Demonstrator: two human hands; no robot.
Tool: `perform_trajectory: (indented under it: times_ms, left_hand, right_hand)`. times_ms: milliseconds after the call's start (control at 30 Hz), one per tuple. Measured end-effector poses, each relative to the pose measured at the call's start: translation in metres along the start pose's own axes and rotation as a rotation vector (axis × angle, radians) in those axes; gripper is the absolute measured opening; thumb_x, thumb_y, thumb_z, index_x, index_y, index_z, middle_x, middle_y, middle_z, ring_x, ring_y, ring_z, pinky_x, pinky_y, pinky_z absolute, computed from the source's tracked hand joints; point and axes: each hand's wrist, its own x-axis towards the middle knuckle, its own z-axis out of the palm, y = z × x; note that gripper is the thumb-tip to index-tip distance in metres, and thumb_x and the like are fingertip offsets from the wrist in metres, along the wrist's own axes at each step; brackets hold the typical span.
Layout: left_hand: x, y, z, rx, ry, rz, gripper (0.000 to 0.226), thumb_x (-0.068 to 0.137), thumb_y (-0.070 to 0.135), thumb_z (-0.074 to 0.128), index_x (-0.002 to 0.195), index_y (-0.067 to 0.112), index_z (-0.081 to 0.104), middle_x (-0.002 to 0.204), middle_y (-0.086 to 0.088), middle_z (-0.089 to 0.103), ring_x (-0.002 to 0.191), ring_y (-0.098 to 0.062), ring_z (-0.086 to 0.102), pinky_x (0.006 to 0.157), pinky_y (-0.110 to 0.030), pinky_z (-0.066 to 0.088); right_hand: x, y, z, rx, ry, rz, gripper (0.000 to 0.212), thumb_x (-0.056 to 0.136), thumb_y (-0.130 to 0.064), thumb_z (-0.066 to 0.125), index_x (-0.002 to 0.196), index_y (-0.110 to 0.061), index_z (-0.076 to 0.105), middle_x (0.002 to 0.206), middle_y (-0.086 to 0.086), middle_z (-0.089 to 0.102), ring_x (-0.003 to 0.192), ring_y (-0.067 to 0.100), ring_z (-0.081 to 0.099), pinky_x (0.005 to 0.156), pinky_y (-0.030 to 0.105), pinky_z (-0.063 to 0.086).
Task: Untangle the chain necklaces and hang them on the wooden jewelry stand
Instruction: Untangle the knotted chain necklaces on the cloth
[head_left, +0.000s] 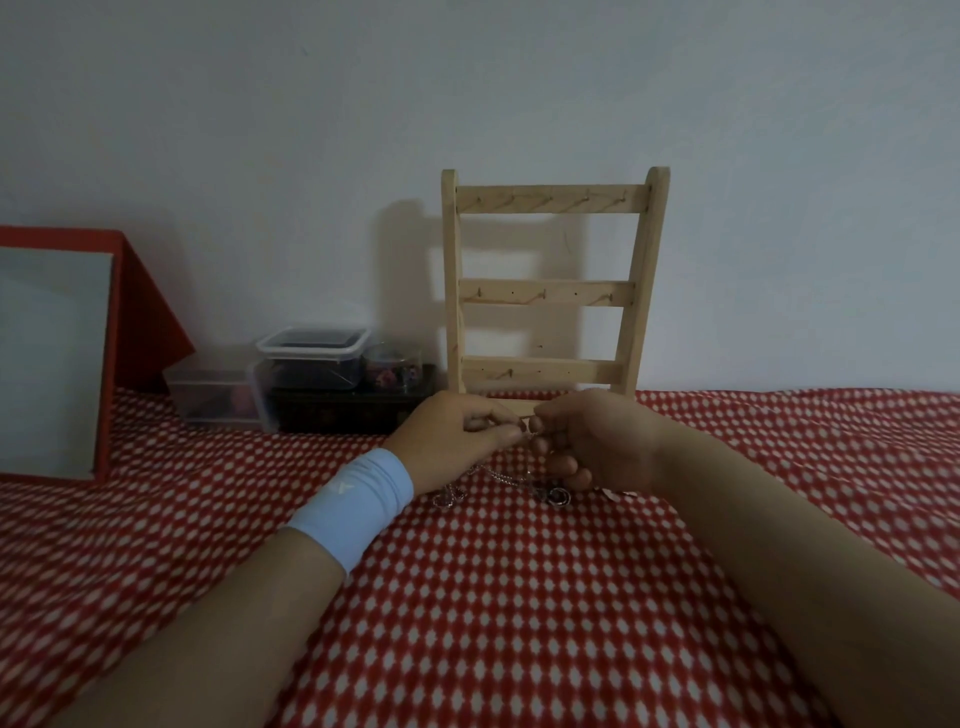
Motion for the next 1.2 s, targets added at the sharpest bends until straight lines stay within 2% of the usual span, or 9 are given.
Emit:
perform_trajectory:
  times_ms: [133,267,367,533,633,733,833,1033,1200]
  left_hand:
    - [0.0,0.002,-0.002,0.002,-0.056,-0.078,0.04,0.091,0.05,0.059,0.088,0.016,0.079,0.069,0.006,0.071,0.072,-0.007,0.066,0.087,-0.029,0.051]
    - [0.003,-0.002,-0.008,-0.049,-0.065,-0.081,0.009,0.085,0.034,0.072,0.088,0.029,0.079,0.085,0.017,0.074,0.085,0.004,0.065,0.084,-0.017,0.047]
    - [0.004,-0.003,-0.009,-0.115,-0.016,-0.09,0.008,0.083,0.024,0.076,0.09,0.023,0.08,0.102,0.013,0.071,0.094,0.005,0.062,0.085,-0.008,0.041]
    - [0.003,0.004,-0.007,-0.608,0.0,-0.361,0.014,0.085,0.016,0.072,0.097,0.011,0.078,0.101,-0.004,0.076,0.099,-0.018,0.07,0.088,-0.028,0.052]
    - [0.004,0.006,-0.005,-0.715,-0.004,-0.461,0.014,0.085,0.017,0.07,0.095,0.01,0.077,0.095,-0.007,0.076,0.093,-0.021,0.071,0.084,-0.033,0.053]
    - [0.007,0.002,-0.008,-0.571,0.06,-0.431,0.01,0.084,0.012,0.069,0.08,0.013,0.079,0.082,-0.005,0.073,0.084,-0.019,0.067,0.084,-0.034,0.054]
    - [0.003,0.002,-0.021,-0.358,-0.042,-0.302,0.011,0.089,0.01,0.066,0.085,0.013,0.076,0.073,-0.004,0.071,0.074,-0.016,0.067,0.077,-0.027,0.053]
    - [-0.009,0.011,-0.002,0.184,-0.289,-0.056,0.024,0.078,0.04,0.078,0.101,0.034,0.075,0.096,0.022,0.07,0.095,0.002,0.063,0.089,-0.019,0.049]
    - [-0.011,0.012,0.02,0.444,-0.141,0.101,0.008,0.084,0.042,0.07,0.088,0.036,0.074,0.074,0.026,0.059,0.076,0.001,0.057,0.072,-0.023,0.047]
  right_hand:
    - [-0.004,-0.003,0.002,-0.029,-0.018,-0.014,0.024,0.105,-0.024,0.043,0.097,-0.011,0.061,0.077,0.0,0.055,0.056,0.01,0.043,0.048,0.022,0.034]
    - [-0.003,-0.002,0.005,-0.024,-0.039,-0.037,0.026,0.107,-0.028,0.044,0.099,-0.011,0.063,0.078,0.0,0.058,0.057,0.009,0.044,0.049,0.021,0.035]
    - [-0.002,-0.003,0.008,-0.066,-0.012,-0.045,0.027,0.106,-0.031,0.047,0.1,-0.011,0.065,0.077,-0.001,0.06,0.058,0.01,0.044,0.05,0.022,0.035]
    - [-0.002,-0.003,0.008,-0.134,0.081,0.005,0.023,0.102,-0.026,0.052,0.087,-0.011,0.06,0.066,-0.002,0.058,0.052,0.011,0.042,0.045,0.023,0.032]
    - [0.0,-0.002,0.008,-0.191,0.116,0.038,0.022,0.096,-0.024,0.061,0.078,-0.013,0.064,0.064,-0.001,0.057,0.05,0.01,0.041,0.046,0.023,0.029]
    - [-0.001,-0.003,0.009,-0.349,0.19,0.054,0.022,0.091,-0.024,0.066,0.073,-0.012,0.063,0.053,-0.002,0.055,0.046,0.011,0.041,0.045,0.023,0.031]
    - [-0.005,-0.006,0.007,-0.466,0.165,0.073,0.025,0.088,-0.027,0.067,0.068,-0.013,0.063,0.052,-0.002,0.049,0.045,0.012,0.037,0.046,0.024,0.027]
    - [-0.019,-0.02,-0.001,-0.735,0.02,0.185,0.021,0.088,-0.027,0.07,0.072,-0.013,0.07,0.053,-0.007,0.055,0.045,0.008,0.038,0.047,0.023,0.027]
    - [-0.019,-0.021,-0.007,-0.85,0.038,0.245,0.019,0.084,-0.031,0.074,0.078,-0.013,0.073,0.074,0.001,0.063,0.054,0.011,0.043,0.048,0.023,0.032]
